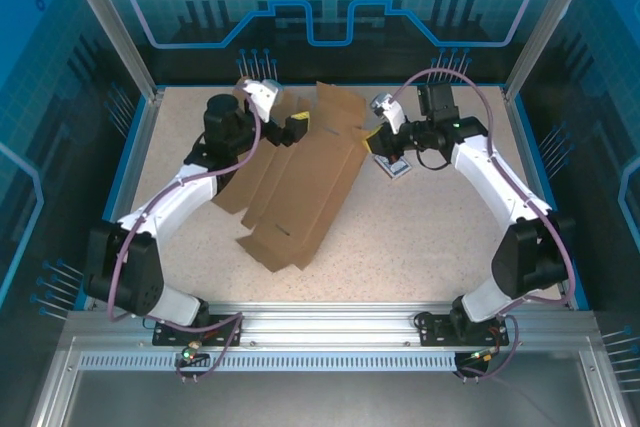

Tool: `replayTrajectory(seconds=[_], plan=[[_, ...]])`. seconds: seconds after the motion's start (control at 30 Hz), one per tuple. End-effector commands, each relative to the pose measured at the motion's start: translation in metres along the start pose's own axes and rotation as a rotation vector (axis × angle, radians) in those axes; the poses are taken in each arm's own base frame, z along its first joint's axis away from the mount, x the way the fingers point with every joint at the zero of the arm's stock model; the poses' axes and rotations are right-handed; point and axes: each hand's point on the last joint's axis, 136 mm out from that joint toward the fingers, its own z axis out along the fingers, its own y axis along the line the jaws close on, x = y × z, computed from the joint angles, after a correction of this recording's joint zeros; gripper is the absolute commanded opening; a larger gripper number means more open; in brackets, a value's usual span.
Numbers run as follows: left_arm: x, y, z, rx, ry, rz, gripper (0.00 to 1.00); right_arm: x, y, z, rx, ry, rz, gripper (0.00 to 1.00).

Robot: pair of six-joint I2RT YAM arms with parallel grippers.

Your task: Fold the paper box

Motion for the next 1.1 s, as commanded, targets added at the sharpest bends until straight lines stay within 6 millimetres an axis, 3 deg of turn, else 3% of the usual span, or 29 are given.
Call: replayTrajectory(seconds=[0.0, 0.13, 0.47, 0.6, 0.7, 0.8, 1.07], plan=[[0.003, -0.020, 0.010, 0.152, 0.071, 0.214, 0.92, -0.013, 0.020, -0.020, -0.069, -0.026, -0.086, 0.06], [-0.003, -0.022, 0.015, 0.206, 0.122, 0.277, 0.90, -0.022, 0.023, -0.025, -0.078, -0.039, -0.103, 0.06], [-0.037, -0.027, 0.002, 0.233, 0.121, 0.456, 0.92, -0.037, 0.027, -0.025, -0.075, -0.039, -0.135, 0.06], [-0.053, -0.029, 0.003, 0.252, 0.105, 0.479, 0.92, -0.043, 0.028, -0.025, -0.073, -0.039, -0.150, 0.06], [-0.054, -0.034, 0.007, 0.290, 0.124, 0.493, 0.91, -0.046, 0.031, -0.023, -0.077, -0.034, -0.163, 0.06], [-0.054, -0.034, 0.014, 0.320, 0.153, 0.478, 0.85, -0.049, 0.033, -0.023, -0.074, -0.031, -0.174, 0.06], [-0.063, -0.047, 0.019, 0.451, 0.185, 0.414, 0.54, -0.056, 0.030, -0.025, -0.036, -0.033, -0.174, 0.06]])
